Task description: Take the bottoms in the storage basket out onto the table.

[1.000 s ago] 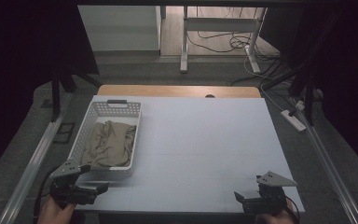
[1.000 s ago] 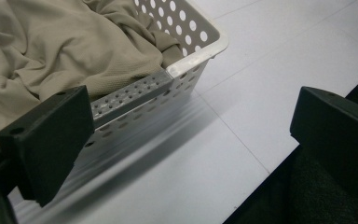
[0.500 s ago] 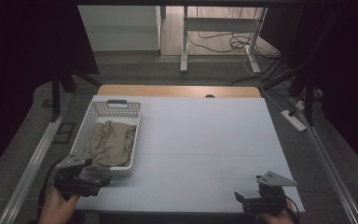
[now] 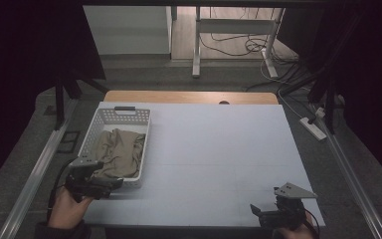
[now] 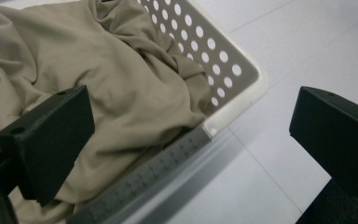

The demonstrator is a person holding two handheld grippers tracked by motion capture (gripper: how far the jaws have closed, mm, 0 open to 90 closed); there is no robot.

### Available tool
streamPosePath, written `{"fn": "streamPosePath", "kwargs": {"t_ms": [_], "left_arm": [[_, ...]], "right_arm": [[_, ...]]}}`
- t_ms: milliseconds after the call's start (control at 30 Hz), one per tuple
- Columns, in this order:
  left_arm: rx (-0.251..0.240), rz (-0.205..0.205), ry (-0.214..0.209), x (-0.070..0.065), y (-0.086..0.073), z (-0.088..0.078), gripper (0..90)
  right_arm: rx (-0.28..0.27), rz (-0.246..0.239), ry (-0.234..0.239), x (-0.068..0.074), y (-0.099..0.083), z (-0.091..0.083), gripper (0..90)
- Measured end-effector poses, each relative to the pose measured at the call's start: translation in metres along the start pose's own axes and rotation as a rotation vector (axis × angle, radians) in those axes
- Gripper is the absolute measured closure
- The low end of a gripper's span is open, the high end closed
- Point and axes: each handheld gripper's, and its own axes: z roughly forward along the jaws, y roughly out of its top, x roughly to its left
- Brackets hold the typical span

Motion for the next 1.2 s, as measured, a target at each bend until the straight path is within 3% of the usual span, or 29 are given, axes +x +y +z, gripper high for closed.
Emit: {"fn": "streamPosePath", "kwargs": {"t_ms": [167,433,767,1200], "left_arm": [[0.025,0.015,-0.010,0.009,0.008,0.006,0.9],[0.060,0.006,-0.031,0.020,0.019,0.014,0.6],[0.065,0.004,-0.041,0.028,0.032,0.021,0.0],[0.074,0.053,-0.013,0.032,0.049,0.032,0.0]], "right_arm": [[-0.004,0.003,0.002,0.000,0.000,0.000,0.0],[-0.006,0.003,-0.001,0.000,0.000,-0.001,0.0],[-0.005,0.000,0.001,0.000,0.000,-0.001,0.0],[-0.003,-0.006,0.003,0.000,0.000,0.000,0.0]]}}
